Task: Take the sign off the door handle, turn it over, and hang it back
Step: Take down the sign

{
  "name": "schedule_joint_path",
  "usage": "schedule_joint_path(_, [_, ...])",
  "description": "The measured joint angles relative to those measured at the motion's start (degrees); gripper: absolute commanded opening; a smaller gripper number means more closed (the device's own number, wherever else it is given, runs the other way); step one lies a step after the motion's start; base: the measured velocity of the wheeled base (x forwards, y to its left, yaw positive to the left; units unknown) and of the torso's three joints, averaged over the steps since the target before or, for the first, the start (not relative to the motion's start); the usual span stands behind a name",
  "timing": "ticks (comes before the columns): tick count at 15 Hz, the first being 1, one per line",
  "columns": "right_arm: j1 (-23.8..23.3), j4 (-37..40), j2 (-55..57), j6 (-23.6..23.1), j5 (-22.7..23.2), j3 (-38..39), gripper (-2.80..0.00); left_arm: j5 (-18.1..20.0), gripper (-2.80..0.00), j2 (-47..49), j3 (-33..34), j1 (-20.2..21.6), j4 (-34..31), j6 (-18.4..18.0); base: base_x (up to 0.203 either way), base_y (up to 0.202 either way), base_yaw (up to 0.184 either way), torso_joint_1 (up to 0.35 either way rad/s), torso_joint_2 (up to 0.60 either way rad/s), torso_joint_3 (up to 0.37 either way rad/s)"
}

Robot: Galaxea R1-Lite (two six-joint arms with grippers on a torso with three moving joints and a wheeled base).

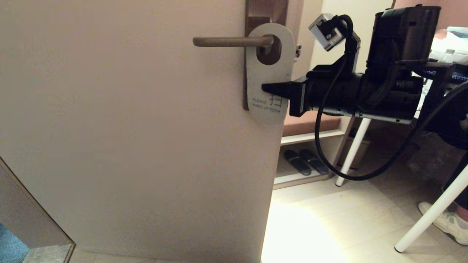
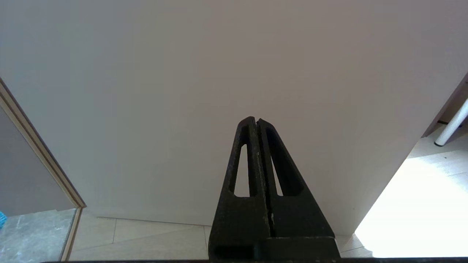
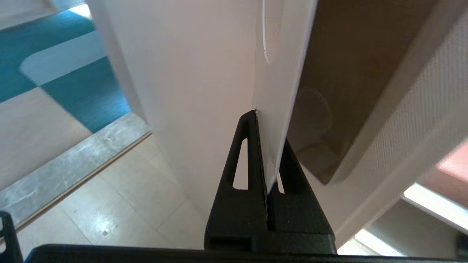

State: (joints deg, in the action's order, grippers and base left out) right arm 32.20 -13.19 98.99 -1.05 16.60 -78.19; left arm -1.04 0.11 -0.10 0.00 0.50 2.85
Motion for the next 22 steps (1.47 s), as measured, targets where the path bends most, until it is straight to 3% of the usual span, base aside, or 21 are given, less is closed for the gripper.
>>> schedule_joint_path(7, [4.45, 0.44, -2.03, 4.85, -9.43, 1.24, -2.80, 0.00, -2.80, 0.00, 0.00, 0.00, 0.03, 0.01, 0.000, 0.000, 0.000, 0.000, 0.00, 0.000])
schedule_joint_path(10, [5.67, 0.33, -2.58, 5.07, -12.95, 1.80, -2.80, 0.02, -2.80, 0.00, 0.00, 0.00, 0.01, -0.01, 0.000, 0.000, 0.000, 0.000, 0.00, 0.000])
schedule_joint_path(15, [6.49, 0.14, -3.45, 4.88, -14.53, 1.98, -2.80, 0.00, -2.80, 0.00, 0.00, 0.00, 0.01, -0.03, 0.000, 0.000, 0.000, 0.000, 0.00, 0.000])
schedule_joint_path(22, [10.64, 0.16, -3.43, 5.04, -25.08, 1.99, -2.80, 0.00, -2.80, 0.00, 0.00, 0.00, 0.01, 0.01, 0.000, 0.000, 0.000, 0.000, 0.00, 0.000])
